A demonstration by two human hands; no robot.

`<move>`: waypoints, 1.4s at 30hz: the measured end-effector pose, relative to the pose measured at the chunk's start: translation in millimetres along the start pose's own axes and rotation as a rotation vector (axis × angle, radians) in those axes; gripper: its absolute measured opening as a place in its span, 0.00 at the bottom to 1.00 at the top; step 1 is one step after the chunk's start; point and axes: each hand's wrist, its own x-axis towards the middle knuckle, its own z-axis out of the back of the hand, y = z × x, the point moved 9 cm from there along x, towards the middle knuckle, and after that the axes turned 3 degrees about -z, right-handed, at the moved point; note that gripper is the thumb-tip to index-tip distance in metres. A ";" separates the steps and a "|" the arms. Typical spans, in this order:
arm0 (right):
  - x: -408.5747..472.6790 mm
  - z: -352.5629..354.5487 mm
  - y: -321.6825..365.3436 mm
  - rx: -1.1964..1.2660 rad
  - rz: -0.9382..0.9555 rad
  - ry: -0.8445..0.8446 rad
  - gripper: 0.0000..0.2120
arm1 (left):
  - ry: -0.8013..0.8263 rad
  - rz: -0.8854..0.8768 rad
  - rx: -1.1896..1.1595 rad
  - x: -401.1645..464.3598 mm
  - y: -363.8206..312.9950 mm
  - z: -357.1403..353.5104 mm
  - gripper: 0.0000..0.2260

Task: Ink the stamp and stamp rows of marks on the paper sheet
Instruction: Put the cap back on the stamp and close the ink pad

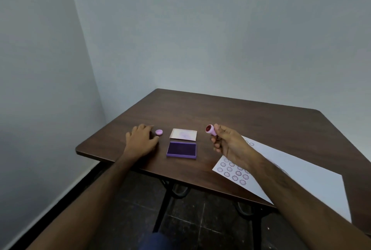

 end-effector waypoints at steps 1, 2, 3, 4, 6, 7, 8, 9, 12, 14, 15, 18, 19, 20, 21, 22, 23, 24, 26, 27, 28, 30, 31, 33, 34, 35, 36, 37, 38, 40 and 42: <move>0.1 -3.1 0.1 -0.004 -0.001 0.001 0.12 | -0.008 -0.018 0.010 2.7 -2.4 -1.0 0.25; -0.2 -5.5 0.2 -0.008 -0.001 -0.001 0.12 | -0.017 -0.032 0.015 5.5 -4.8 -1.9 0.24; -0.8 -7.3 0.8 -0.011 -0.002 -0.005 0.12 | -0.030 -0.042 0.018 8.3 -6.9 -2.4 0.23; -1.6 -8.2 1.5 -0.014 -0.002 -0.008 0.12 | -0.045 -0.053 0.014 10.8 -8.6 -2.4 0.21; -2.8 -8.6 2.7 -0.020 -0.003 -0.016 0.11 | -0.075 -0.069 -0.030 14.9 -11.2 -1.0 0.16; -3.6 -8.1 2.9 -0.025 -0.006 -0.021 0.11 | -0.088 -0.074 -0.055 15.9 -11.8 0.1 0.14; -4.5 -7.6 3.3 -0.030 -0.009 -0.024 0.11 | -0.101 -0.082 -0.072 15.9 -12.5 1.7 0.13; -5.3 -7.0 3.8 -0.034 -0.009 -0.026 0.12 | -0.120 -0.096 -0.088 14.6 -14.3 4.1 0.12; -9.1 -4.4 4.6 -0.016 -0.003 -0.021 0.12 | -0.170 -0.162 -0.278 2.6 -28.0 14.6 0.10; -12.9 -1.0 5.4 0.008 0.008 -0.010 0.12 | -0.168 -0.235 -0.471 -10.3 -49.2 23.2 0.10; -15.3 0.6 5.7 0.020 0.018 0.001 0.12 | -0.173 -0.292 -0.526 -18.2 -63.7 29.3 0.09; -24.3 6.9 7.0 0.034 0.050 0.021 0.11 | -0.210 -0.530 -0.599 -43.8 -114.9 48.3 0.09; -27.5 10.4 8.1 0.023 0.065 0.013 0.10 | -0.228 -0.602 -0.612 -51.4 -131.1 52.4 0.10; -31.0 14.2 9.5 0.011 0.086 0.005 0.10 | -0.239 -0.641 -0.638 -57.2 -144.8 54.4 0.11; -34.2 17.7 11.7 0.002 0.110 -0.001 0.09 | -0.237 -0.647 -0.680 -60.5 -155.9 54.2 0.12; -37.3 20.9 14.2 -0.003 0.134 -0.005 0.08 | -0.227 -0.635 -0.729 -62.2 -165.0 52.1 0.12; -40.4 24.0 17.2 -0.011 0.157 -0.010 0.08 | -0.219 -0.619 -0.773 -63.1 -172.6 49.0 0.12; -43.5 27.1 19.8 -0.023 0.176 -0.015 0.08 | -0.215 -0.606 -0.802 -63.8 -179.1 45.1 0.13; -49.0 32.3 23.8 -0.045 0.202 -0.014 0.10 | -0.214 -0.596 -0.826 -65.8 -189.5 37.3 0.14; -51.5 34.6 25.2 -0.053 0.209 -0.012 0.11 | -0.213 -0.594 -0.837 -66.7 -193.3 34.4 0.14; -54.0 37.3 26.3 -0.064 0.215 -0.016 0.11 | -0.212 -0.595 -0.843 -67.8 -196.6 32.5 0.15; -58.2 42.1 27.7 -0.098 0.227 -0.035 0.11 | -0.228 -0.618 -0.817 -70.9 -203.6 32.4 0.15; -59.8 43.7 28.2 -0.126 0.232 -0.046 0.10 | -0.245 -0.645 -0.784 -72.9 -207.6 34.0 0.15; -61.8 46.3 28.6 -0.198 0.242 -0.078 0.09 | -0.271 -0.695 -0.727 -77.0 -214.4 37.4 0.16; -62.3 47.7 29.4 -0.234 0.249 -0.100 0.09 | -0.277 -0.708 -0.712 -78.1 -215.8 38.4 0.17; -62.7 48.8 30.6 -0.264 0.259 -0.121 0.09 | -0.280 -0.713 -0.706 -78.2 -216.0 39.1 0.17; -62.9 49.5 32.0 -0.288 0.269 -0.137 0.09 | -0.280 -0.713 -0.708 -77.9 -215.5 39.4 0.17; -63.1 49.4 33.1 -0.313 0.277 -0.149 0.09 | -0.278 -0.712 -0.714 -77.8 -214.7 39.4 0.18; -63.1 48.5 34.3 -0.341 0.285 -0.159 0.09 | -0.275 -0.714 -0.715 -78.2 -214.5 39.4 0.18; -62.8 45.8 36.1 -0.397 0.309 -0.182 0.08 | -0.282 -0.726 -0.701 -79.4 -215.3 40.0 0.19; -61.9 44.2 37.7 -0.439 0.333 -0.213 0.08 | -0.306 -0.733 -0.693 -80.0 -214.5 41.6 0.20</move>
